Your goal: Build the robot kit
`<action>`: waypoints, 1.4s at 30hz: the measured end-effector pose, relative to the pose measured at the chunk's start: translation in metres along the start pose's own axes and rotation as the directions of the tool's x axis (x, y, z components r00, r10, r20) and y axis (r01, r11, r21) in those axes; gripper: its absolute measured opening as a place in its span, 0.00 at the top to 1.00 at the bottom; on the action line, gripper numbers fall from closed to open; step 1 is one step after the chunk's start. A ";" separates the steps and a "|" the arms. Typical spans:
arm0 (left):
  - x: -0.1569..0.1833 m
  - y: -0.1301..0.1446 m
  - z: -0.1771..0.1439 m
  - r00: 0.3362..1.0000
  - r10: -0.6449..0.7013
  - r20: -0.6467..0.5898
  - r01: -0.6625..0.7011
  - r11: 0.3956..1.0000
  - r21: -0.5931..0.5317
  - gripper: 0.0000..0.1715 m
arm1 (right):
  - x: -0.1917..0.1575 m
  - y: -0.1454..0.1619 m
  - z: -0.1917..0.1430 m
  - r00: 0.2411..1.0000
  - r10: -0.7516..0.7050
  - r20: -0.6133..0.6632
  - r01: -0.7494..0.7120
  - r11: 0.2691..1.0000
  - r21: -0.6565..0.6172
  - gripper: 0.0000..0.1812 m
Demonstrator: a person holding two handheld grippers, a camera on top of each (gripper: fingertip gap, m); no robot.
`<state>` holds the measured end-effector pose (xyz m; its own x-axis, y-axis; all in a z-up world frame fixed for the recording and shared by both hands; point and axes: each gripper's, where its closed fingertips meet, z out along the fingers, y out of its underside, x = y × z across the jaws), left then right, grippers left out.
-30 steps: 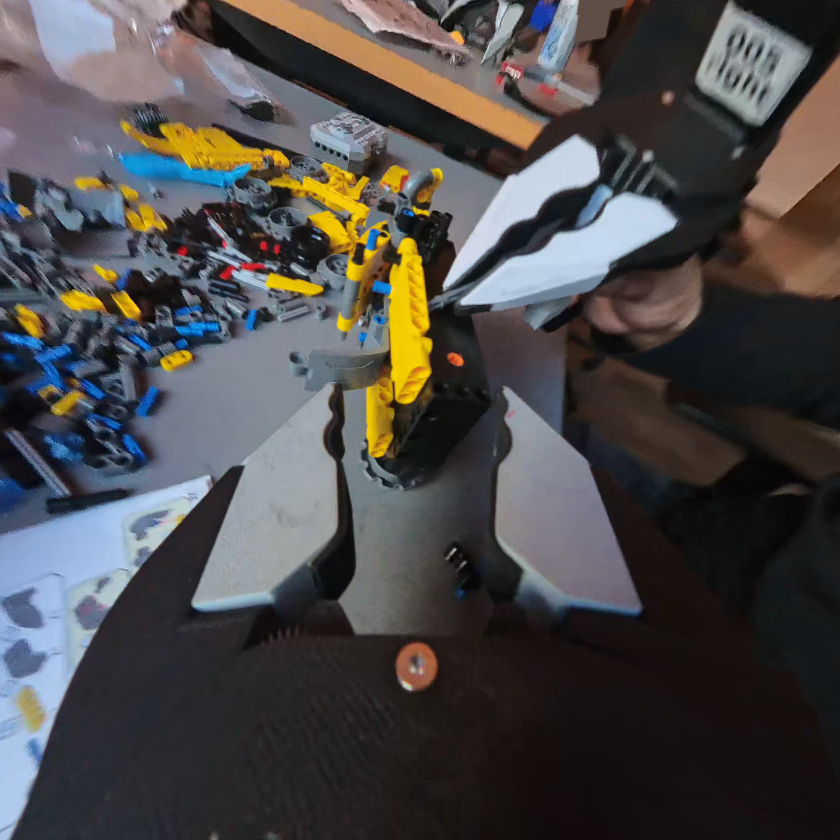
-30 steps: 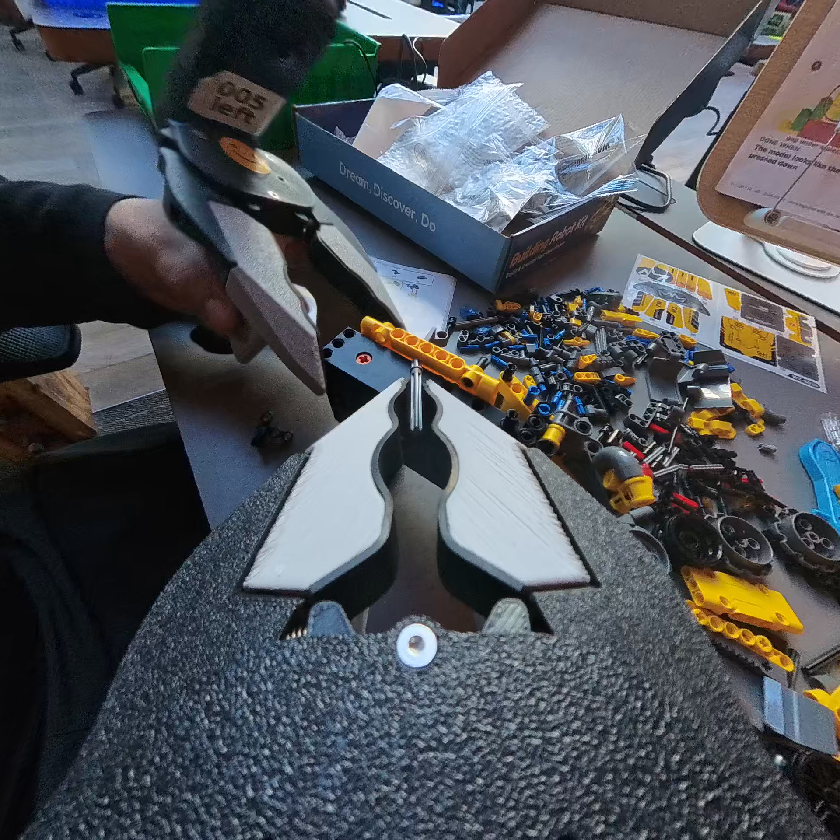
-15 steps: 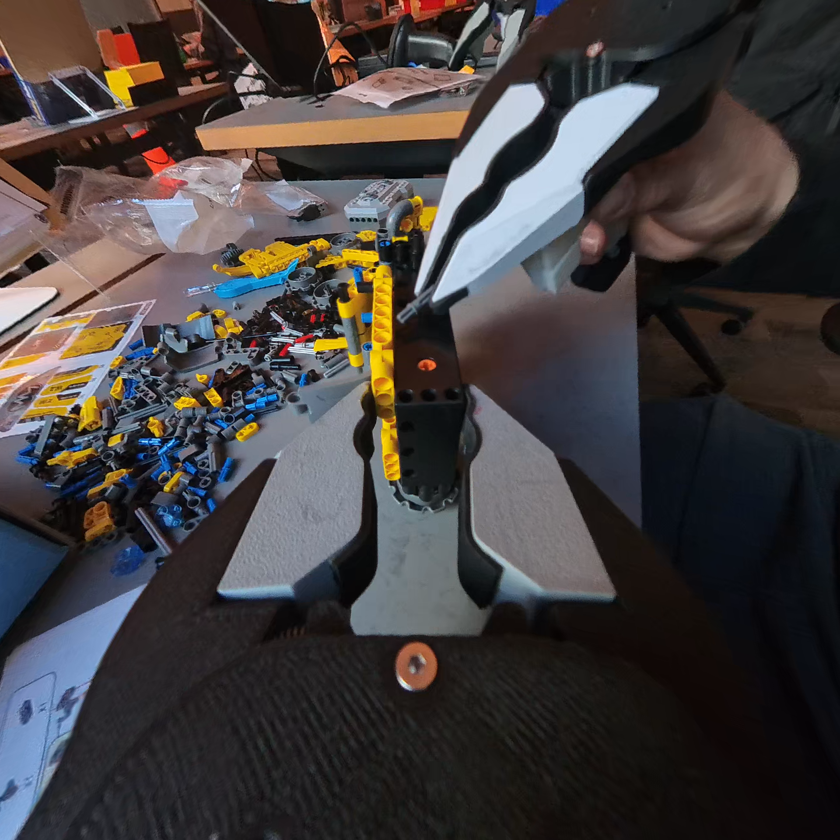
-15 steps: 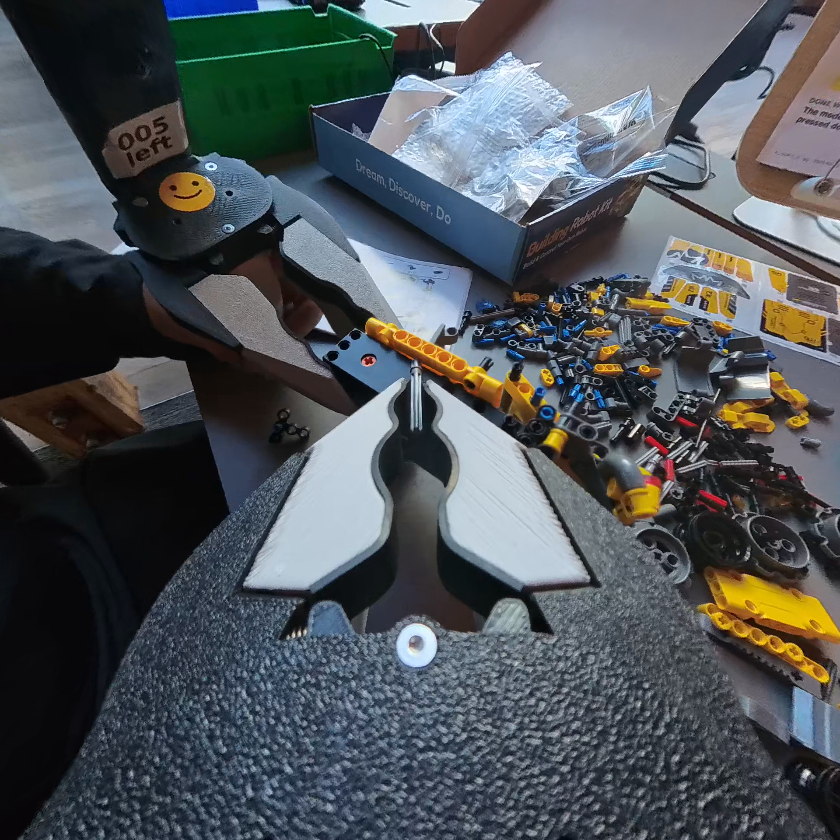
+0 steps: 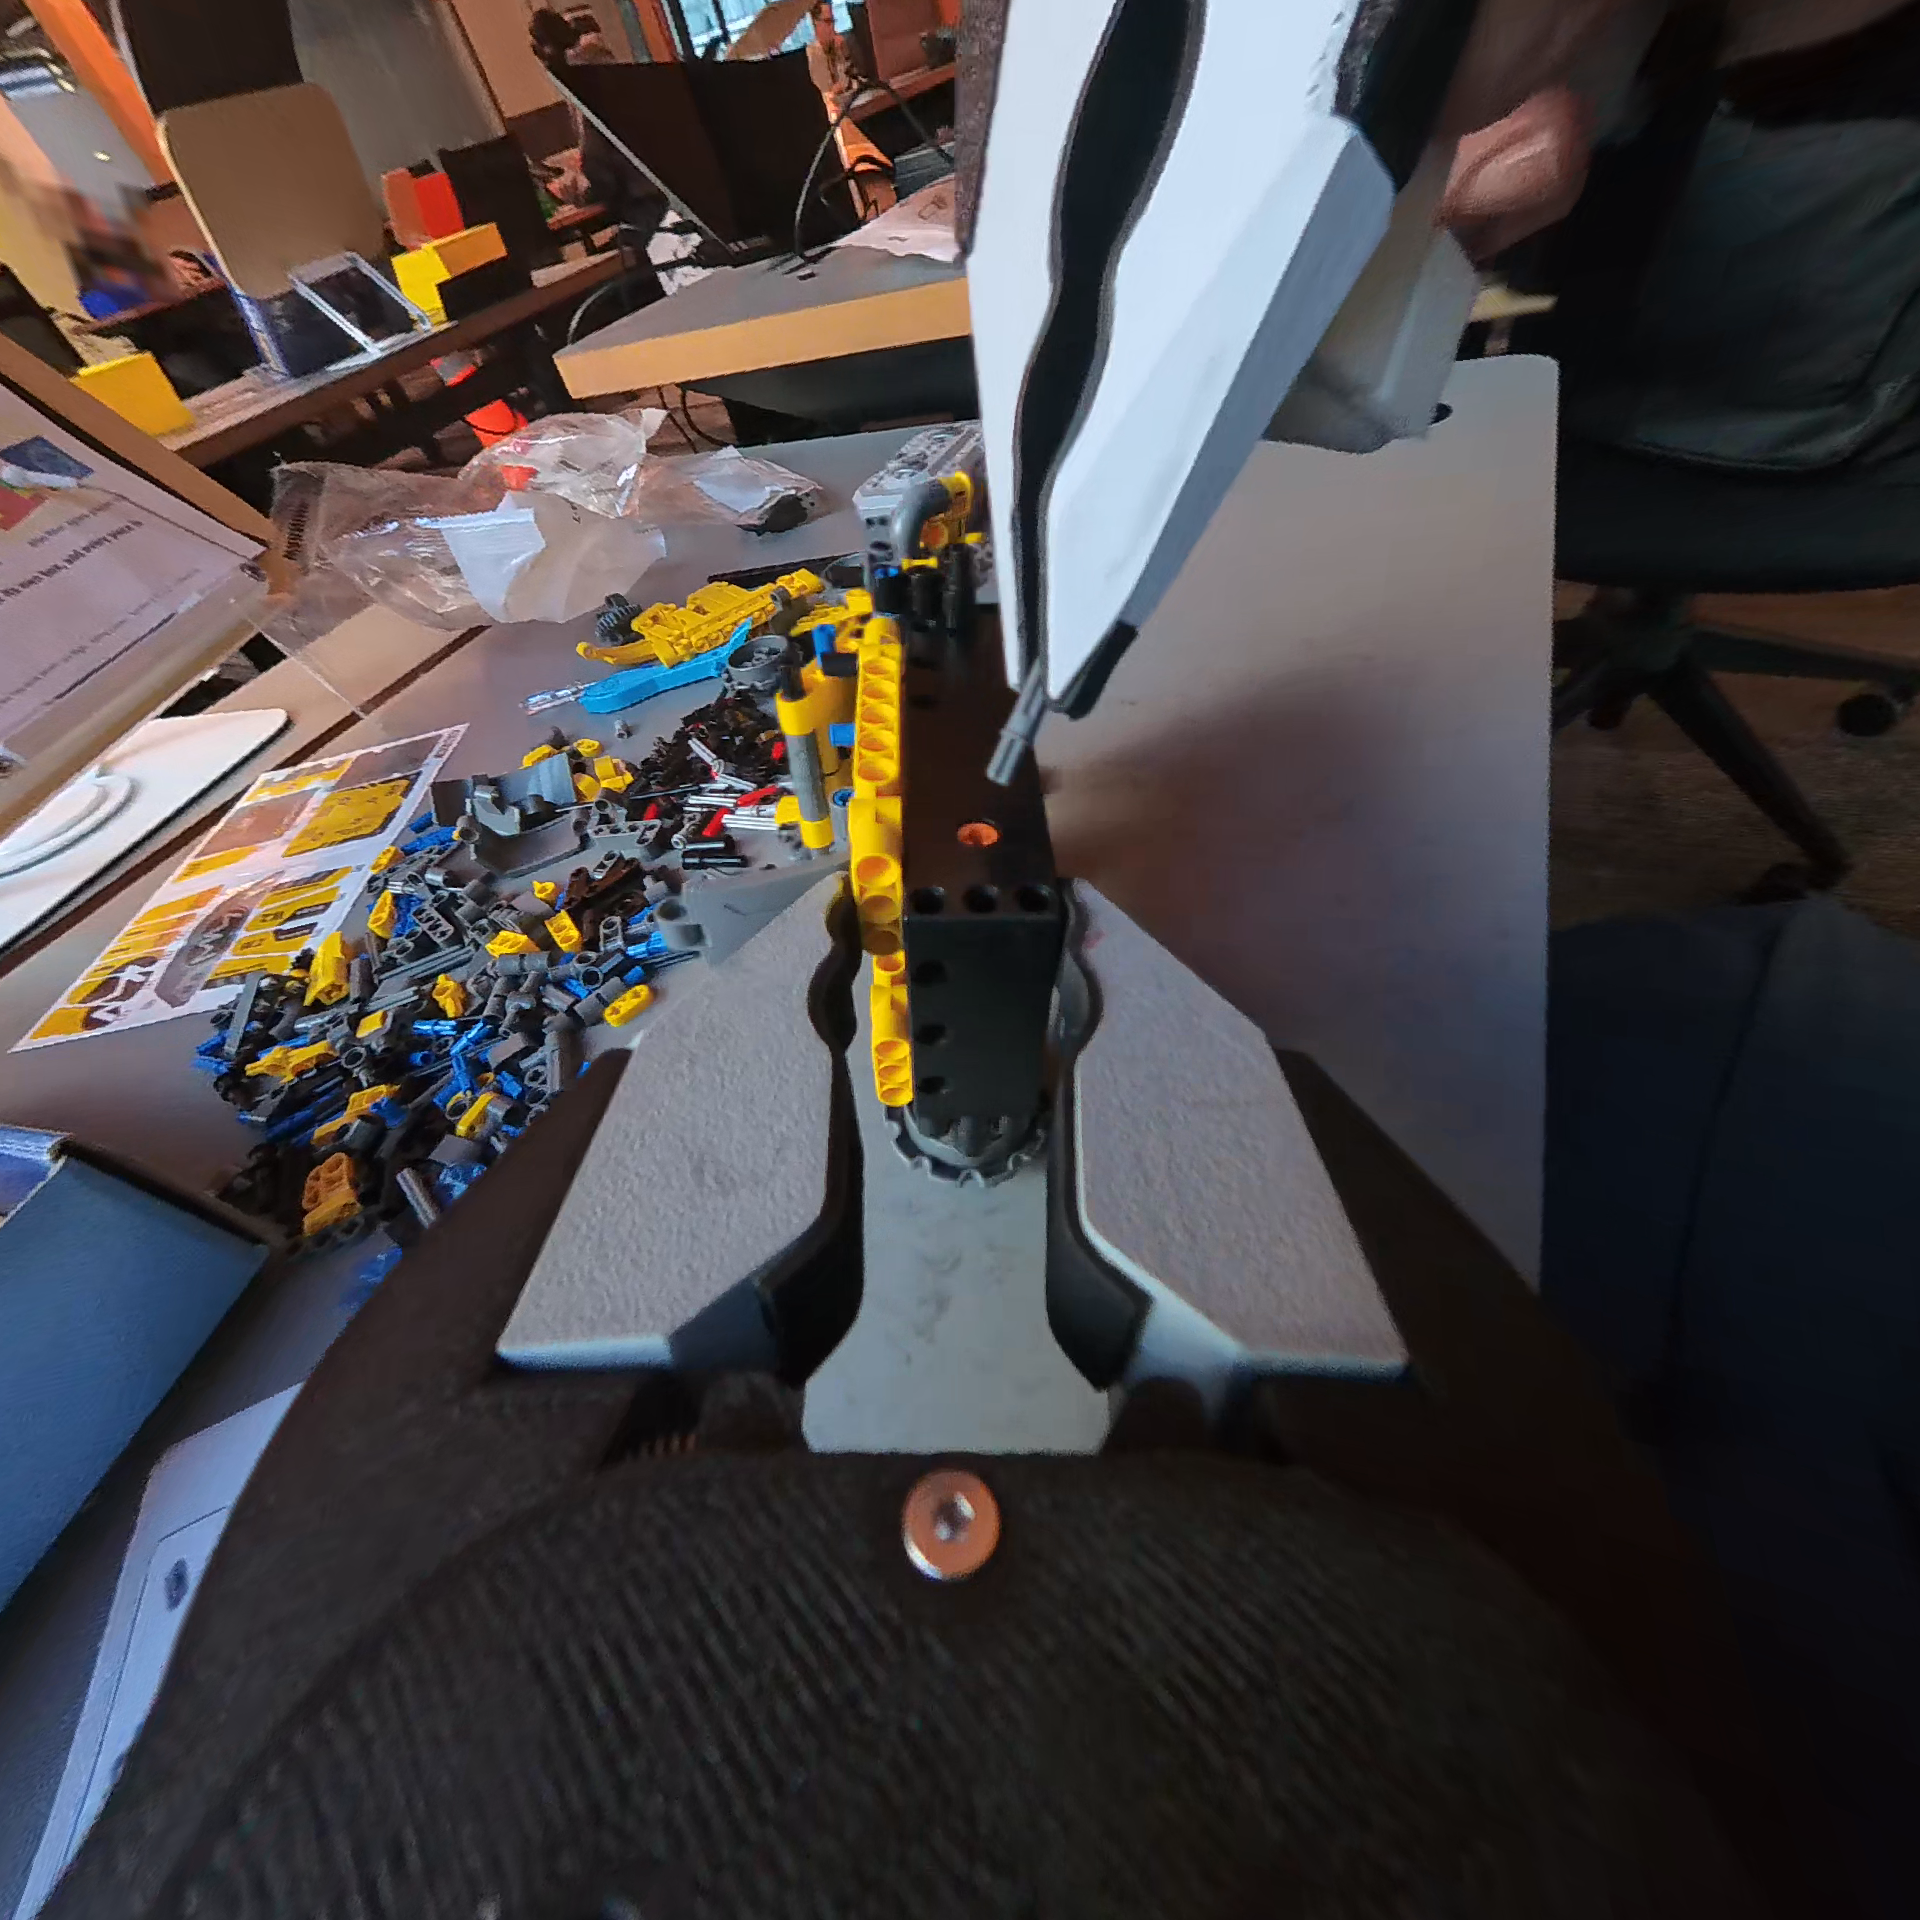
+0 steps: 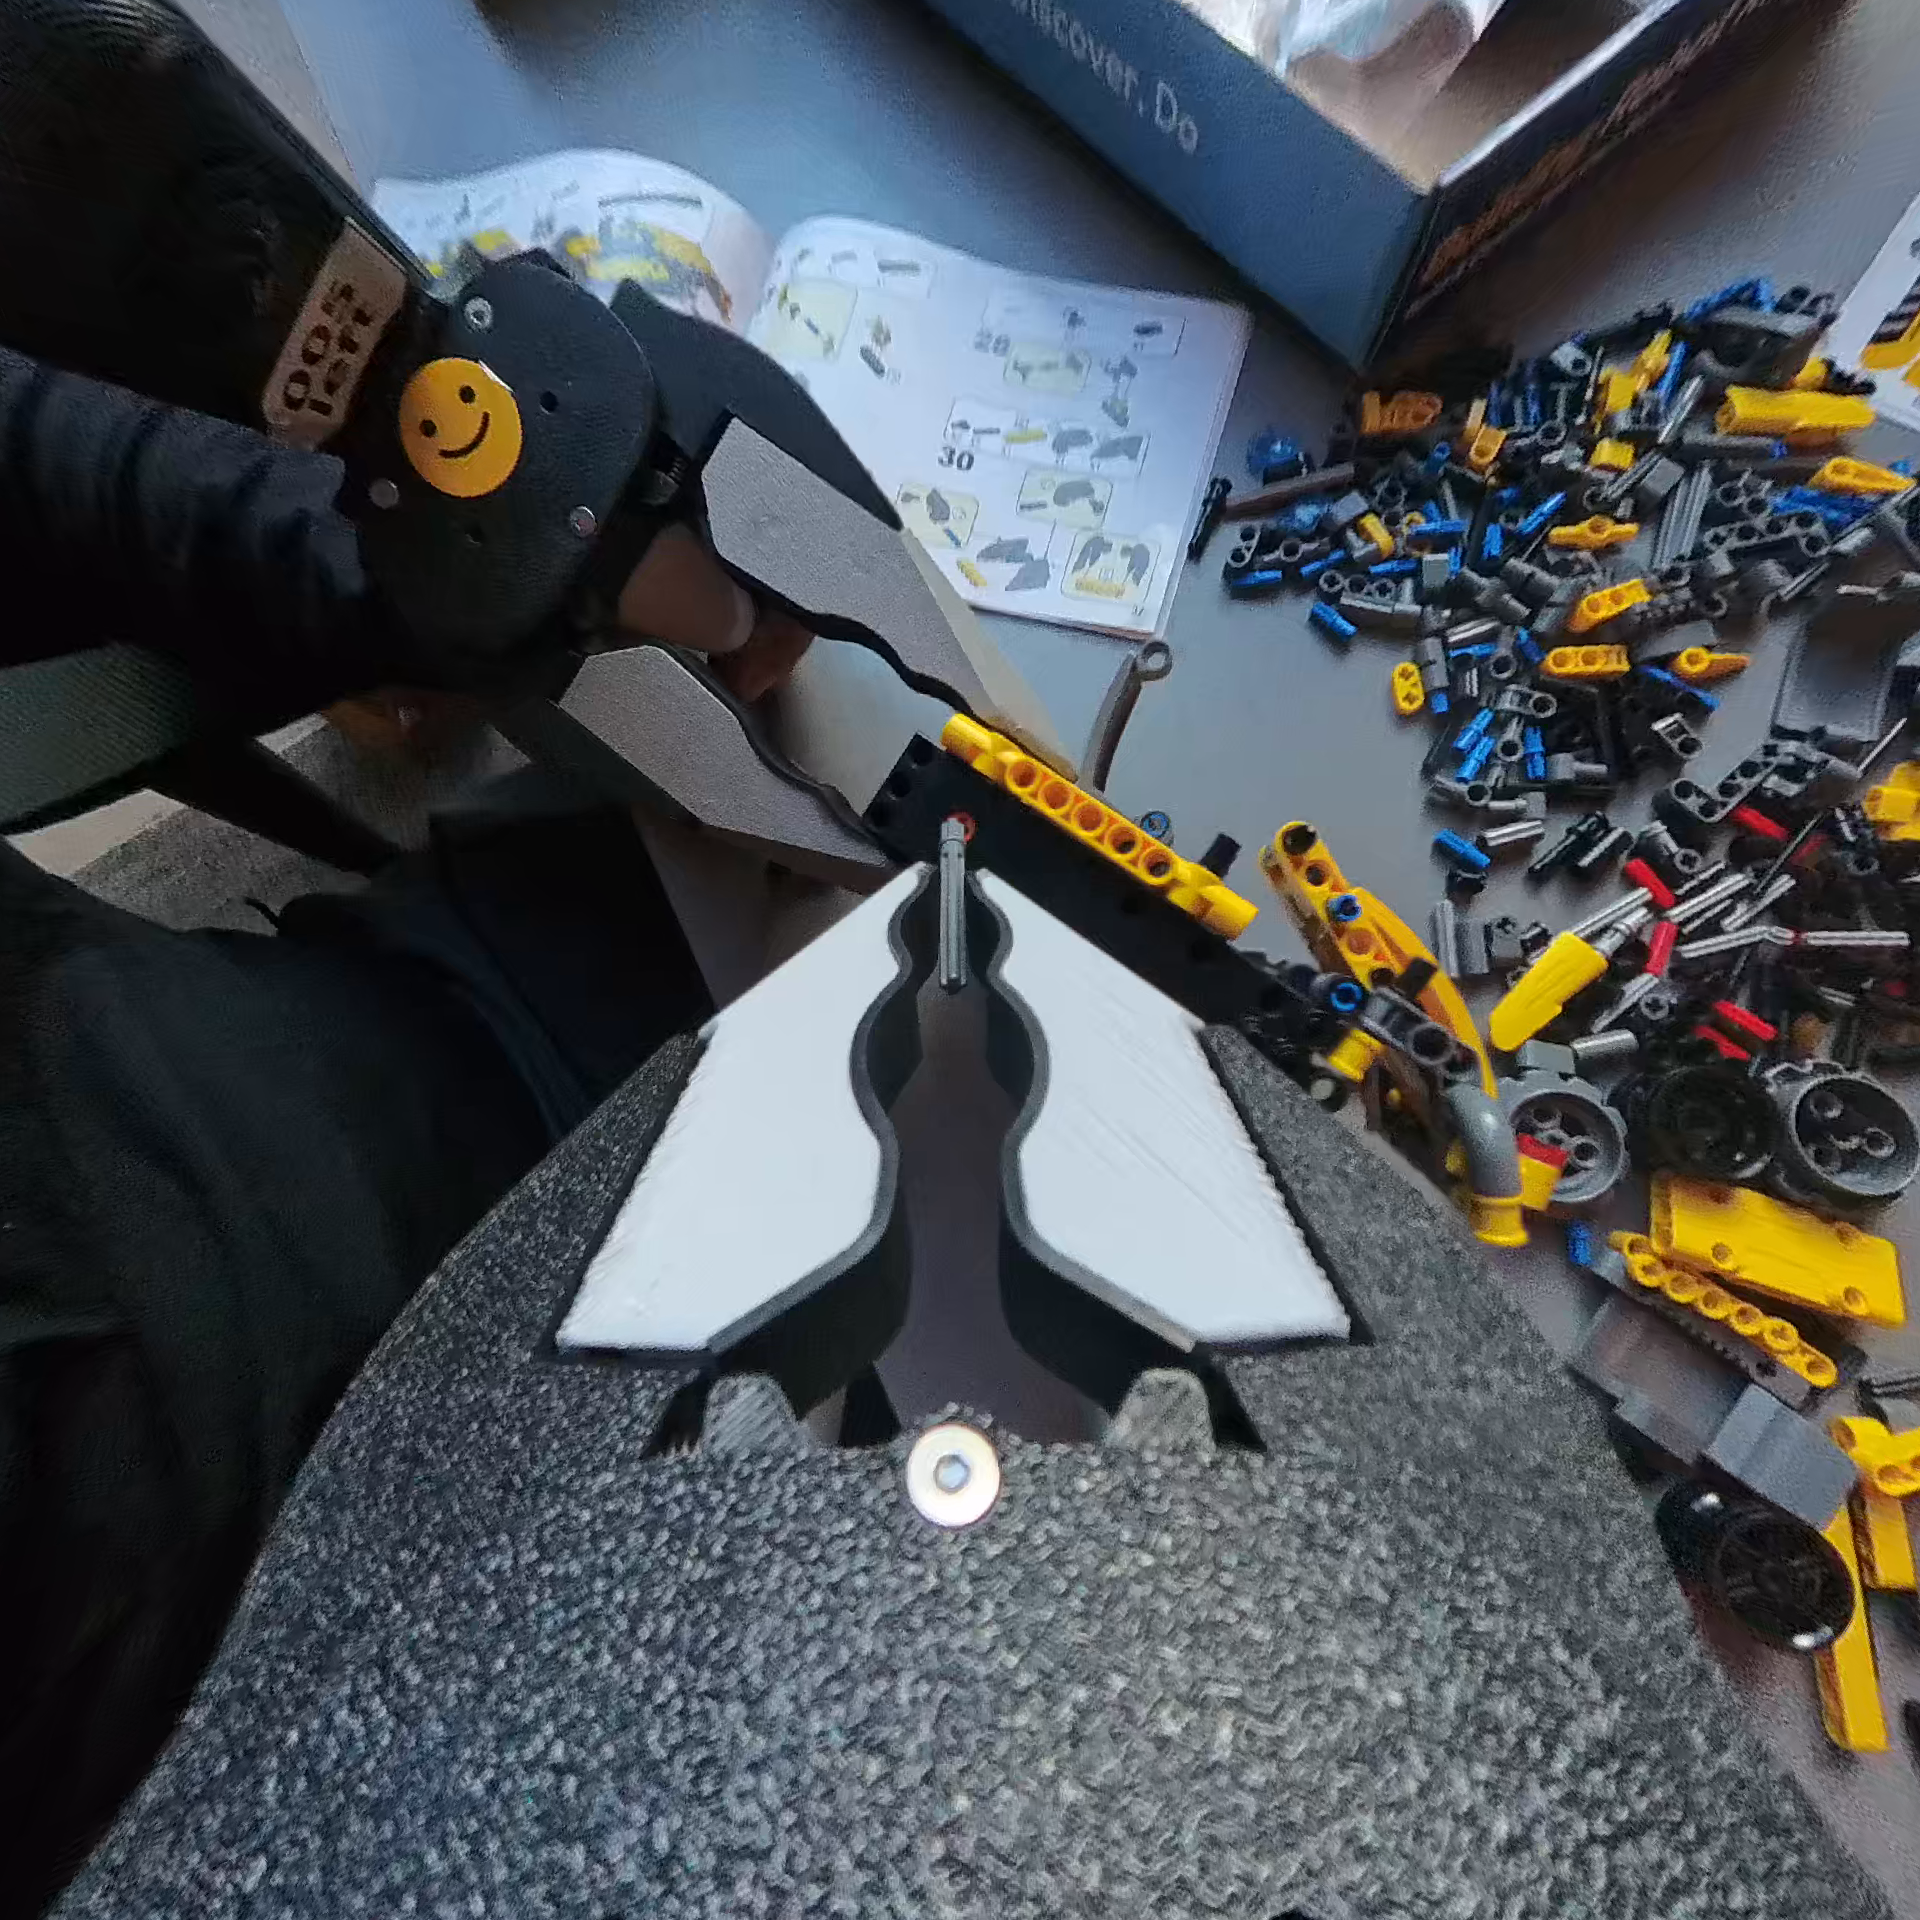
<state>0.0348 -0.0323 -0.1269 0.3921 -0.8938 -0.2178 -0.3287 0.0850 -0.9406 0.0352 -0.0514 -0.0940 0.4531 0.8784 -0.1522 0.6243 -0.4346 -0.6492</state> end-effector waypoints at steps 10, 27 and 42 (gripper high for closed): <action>-0.001 0.000 0.001 0.999 0.021 0.029 -0.021 1.000 0.000 0.81 | 0.005 -0.001 0.009 0.998 -0.001 -0.067 -0.014 0.974 -0.225 0.98; -0.003 0.000 0.001 0.998 0.024 0.052 -0.024 1.000 -0.005 0.81 | 0.005 0.000 0.011 0.994 -0.016 -0.112 -0.036 0.891 -0.453 0.98; -0.010 0.002 0.003 0.996 -0.052 0.070 0.053 0.998 -0.016 0.81 | 0.010 -0.006 0.015 0.980 0.092 -0.177 -0.175 0.822 -0.541 0.98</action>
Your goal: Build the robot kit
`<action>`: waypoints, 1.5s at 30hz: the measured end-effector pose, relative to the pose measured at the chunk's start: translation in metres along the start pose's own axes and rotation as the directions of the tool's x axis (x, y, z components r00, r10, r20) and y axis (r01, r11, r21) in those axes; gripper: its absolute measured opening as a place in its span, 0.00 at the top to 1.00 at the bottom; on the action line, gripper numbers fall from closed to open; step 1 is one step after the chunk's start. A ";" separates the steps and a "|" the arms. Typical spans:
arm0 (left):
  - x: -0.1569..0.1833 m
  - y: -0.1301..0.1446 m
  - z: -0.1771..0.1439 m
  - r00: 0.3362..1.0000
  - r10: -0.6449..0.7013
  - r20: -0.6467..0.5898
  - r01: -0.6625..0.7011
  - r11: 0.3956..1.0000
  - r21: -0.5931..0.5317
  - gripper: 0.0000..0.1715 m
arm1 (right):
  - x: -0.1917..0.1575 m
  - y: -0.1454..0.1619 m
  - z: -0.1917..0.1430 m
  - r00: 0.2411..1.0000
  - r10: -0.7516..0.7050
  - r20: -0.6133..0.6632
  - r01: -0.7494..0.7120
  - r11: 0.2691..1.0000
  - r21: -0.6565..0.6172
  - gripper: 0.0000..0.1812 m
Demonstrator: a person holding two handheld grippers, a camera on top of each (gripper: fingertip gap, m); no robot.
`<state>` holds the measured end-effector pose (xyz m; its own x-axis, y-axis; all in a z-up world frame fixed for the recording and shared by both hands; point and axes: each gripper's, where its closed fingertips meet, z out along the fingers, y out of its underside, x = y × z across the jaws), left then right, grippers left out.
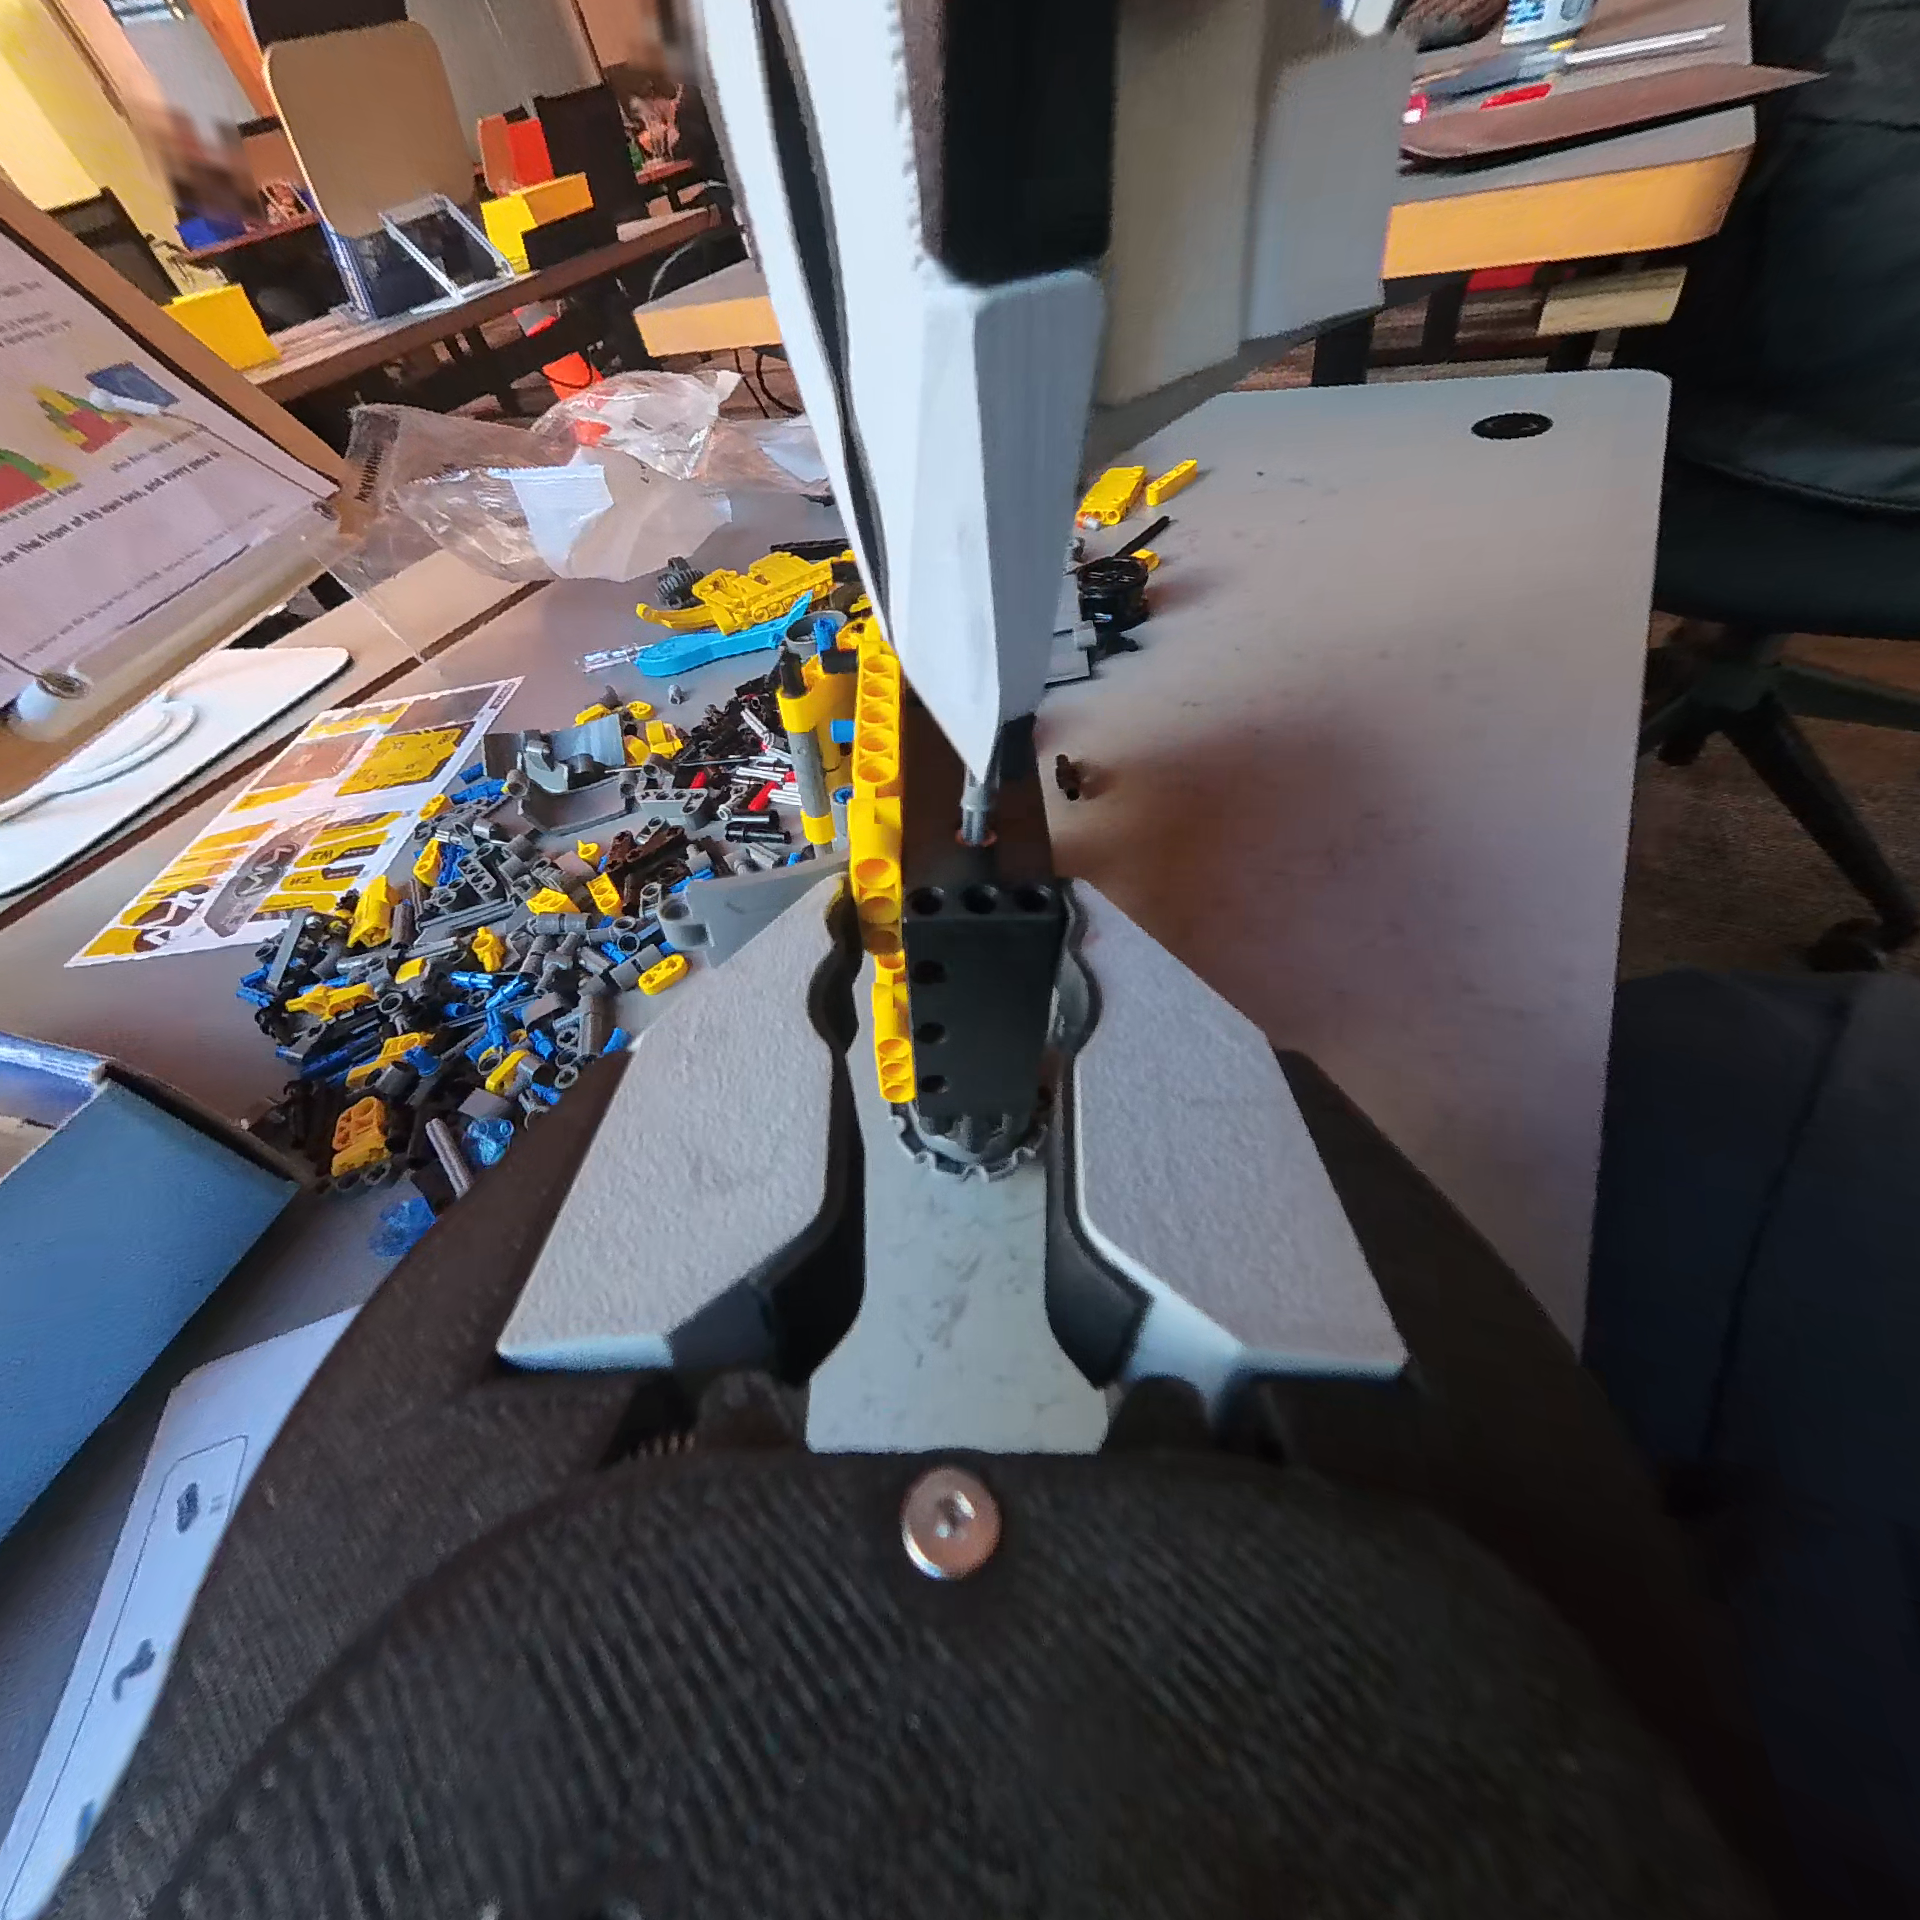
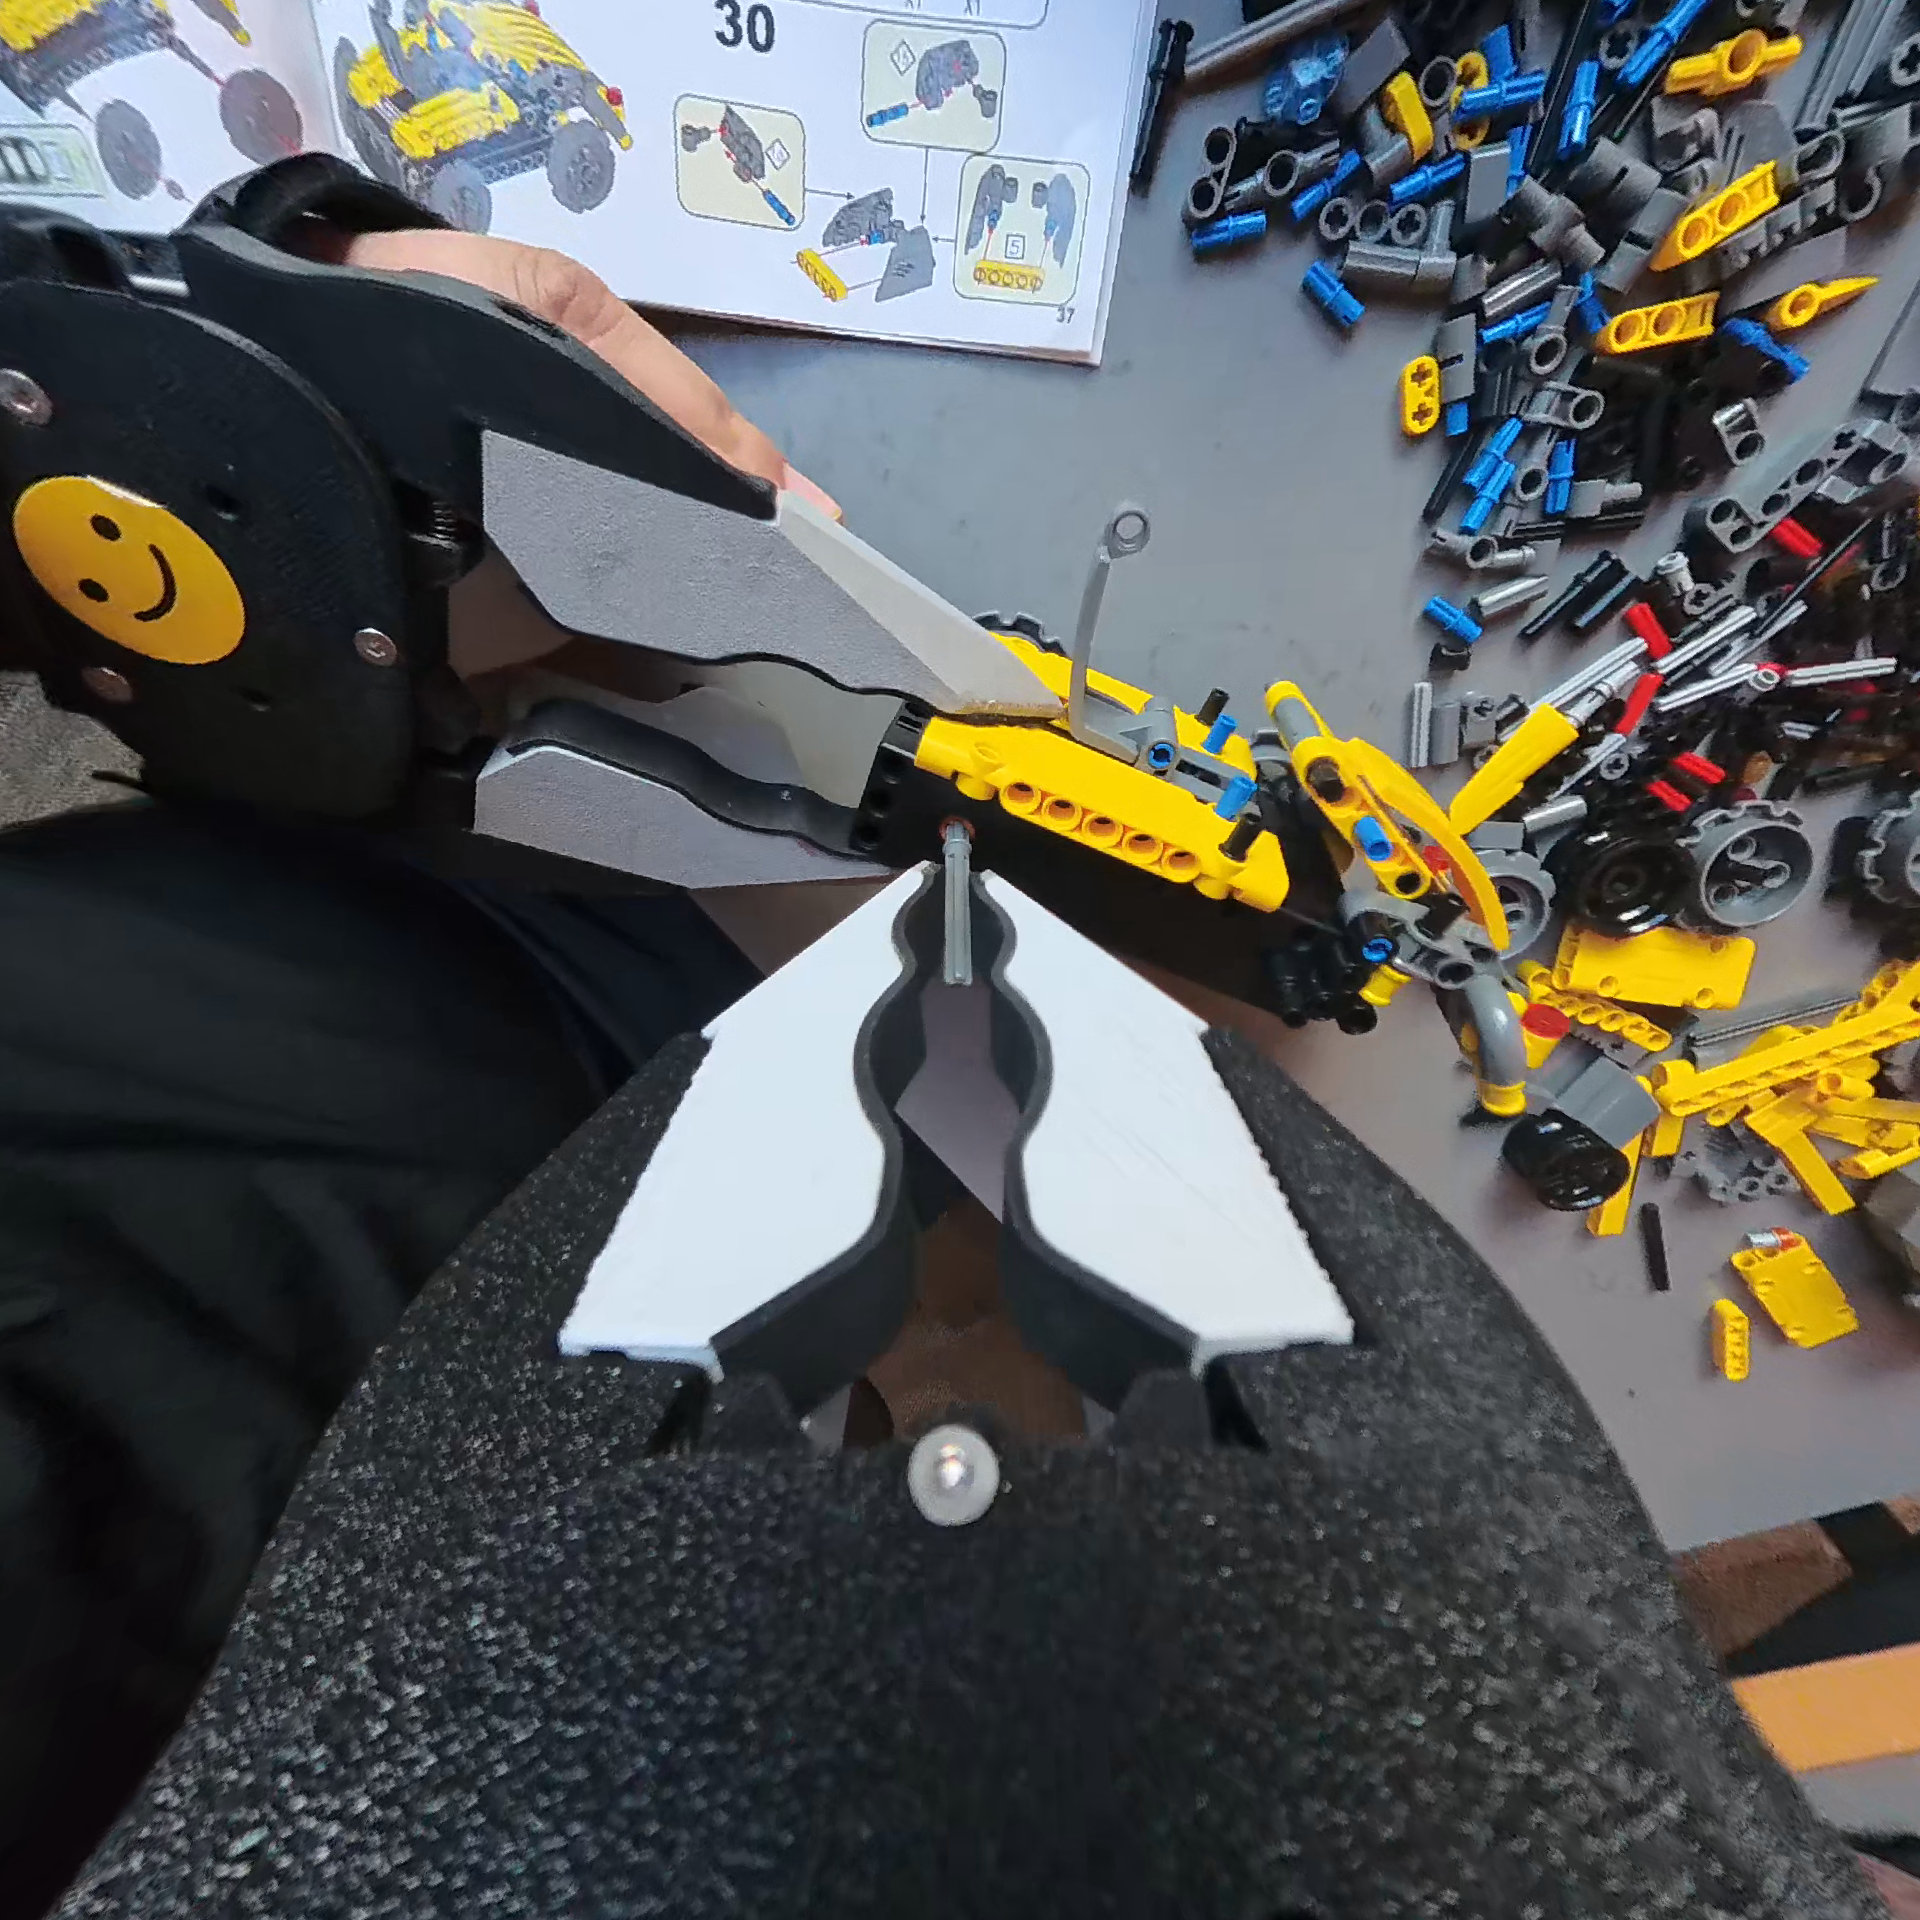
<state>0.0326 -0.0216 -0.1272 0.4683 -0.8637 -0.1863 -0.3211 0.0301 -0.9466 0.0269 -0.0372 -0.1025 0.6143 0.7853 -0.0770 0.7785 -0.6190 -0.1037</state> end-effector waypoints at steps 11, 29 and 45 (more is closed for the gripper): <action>-0.003 0.002 0.000 1.000 -0.025 0.006 0.025 1.000 -0.007 0.81 | 0.001 -0.008 0.001 1.000 -0.006 -0.016 0.002 0.979 -0.204 0.98; -0.002 0.002 0.001 1.000 -0.031 -0.006 0.031 1.000 -0.007 0.81 | 0.001 -0.009 0.003 0.998 -0.041 -0.047 0.041 0.999 -0.002 0.98; -0.005 0.003 0.001 0.998 -0.058 -0.006 0.058 0.998 -0.014 0.81 | 0.002 -0.013 0.004 0.995 -0.074 -0.062 0.079 0.994 0.079 0.98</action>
<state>0.0304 -0.0169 -0.1294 0.4813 -0.8668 -0.1300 -0.3047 -0.0264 -0.9521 0.0174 -0.0280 -0.1058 0.5618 0.8272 -0.0074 0.8119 -0.5531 -0.1870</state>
